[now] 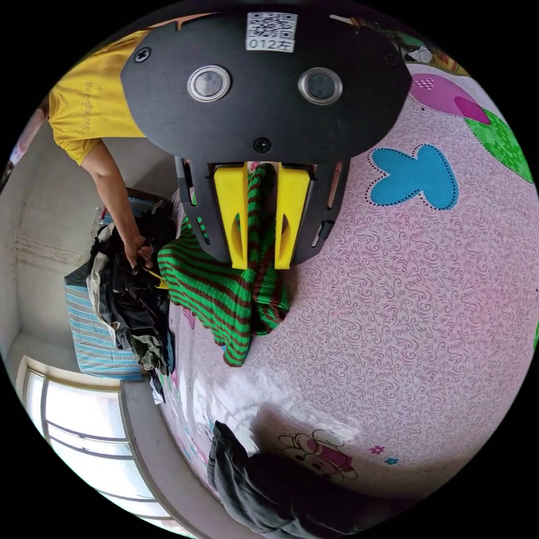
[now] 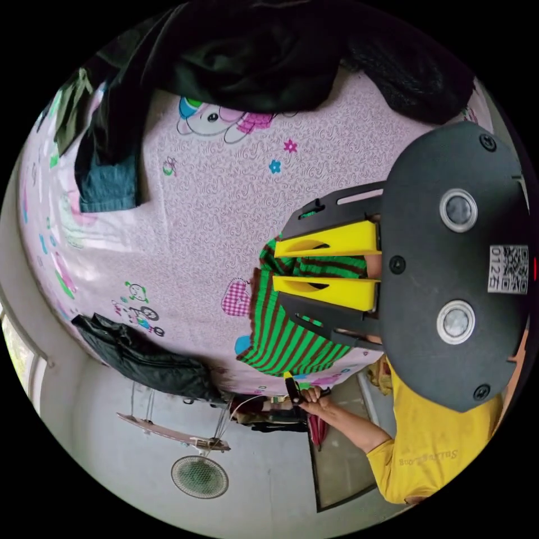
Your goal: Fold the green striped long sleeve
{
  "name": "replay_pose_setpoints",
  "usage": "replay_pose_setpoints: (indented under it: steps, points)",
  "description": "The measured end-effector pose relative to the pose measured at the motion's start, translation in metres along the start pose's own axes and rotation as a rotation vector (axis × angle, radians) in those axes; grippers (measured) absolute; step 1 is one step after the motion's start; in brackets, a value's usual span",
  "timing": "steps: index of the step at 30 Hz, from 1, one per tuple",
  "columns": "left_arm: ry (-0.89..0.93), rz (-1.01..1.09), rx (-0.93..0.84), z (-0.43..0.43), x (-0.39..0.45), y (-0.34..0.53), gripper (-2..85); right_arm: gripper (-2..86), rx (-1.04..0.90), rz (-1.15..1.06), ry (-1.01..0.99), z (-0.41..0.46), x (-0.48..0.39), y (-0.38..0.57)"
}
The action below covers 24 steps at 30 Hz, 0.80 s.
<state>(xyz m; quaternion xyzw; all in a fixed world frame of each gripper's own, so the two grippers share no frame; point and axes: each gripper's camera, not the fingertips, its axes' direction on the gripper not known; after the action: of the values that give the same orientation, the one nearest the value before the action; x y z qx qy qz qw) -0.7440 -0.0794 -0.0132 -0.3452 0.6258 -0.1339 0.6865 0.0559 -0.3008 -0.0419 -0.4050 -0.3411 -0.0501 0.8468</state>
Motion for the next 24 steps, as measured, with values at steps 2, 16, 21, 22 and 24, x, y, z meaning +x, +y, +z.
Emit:
replay_pose_setpoints:
  steps: [2, 16, 21, 22, 24]
  points:
    - [0.005, 0.033, 0.052, -0.015, 0.007, 0.006, 7.2, 7.5, 0.068, -0.018, 0.027, -0.021, -0.002, 0.007]
    - [-0.297, 0.126, -0.115, 0.045, 0.085, -0.131, 10.1, 9.8, 0.069, 0.118, -0.102, -0.032, -0.002, 0.001]
    - [-0.431, 0.167, -0.205, 0.074, 0.095, -0.15, 5.3, 7.4, -0.017, 0.104, -0.126, -0.032, 0.0, -0.021]
    - [-0.439, 0.165, -0.233, 0.079, 0.095, -0.153, 3.7, 6.8, -0.027, 0.099, -0.133, -0.031, 0.0, -0.023]
    - [-0.453, 0.164, -0.234, 0.082, 0.095, -0.155, 2.0, 2.5, -0.018, 0.073, -0.092, -0.037, -0.004, -0.031]
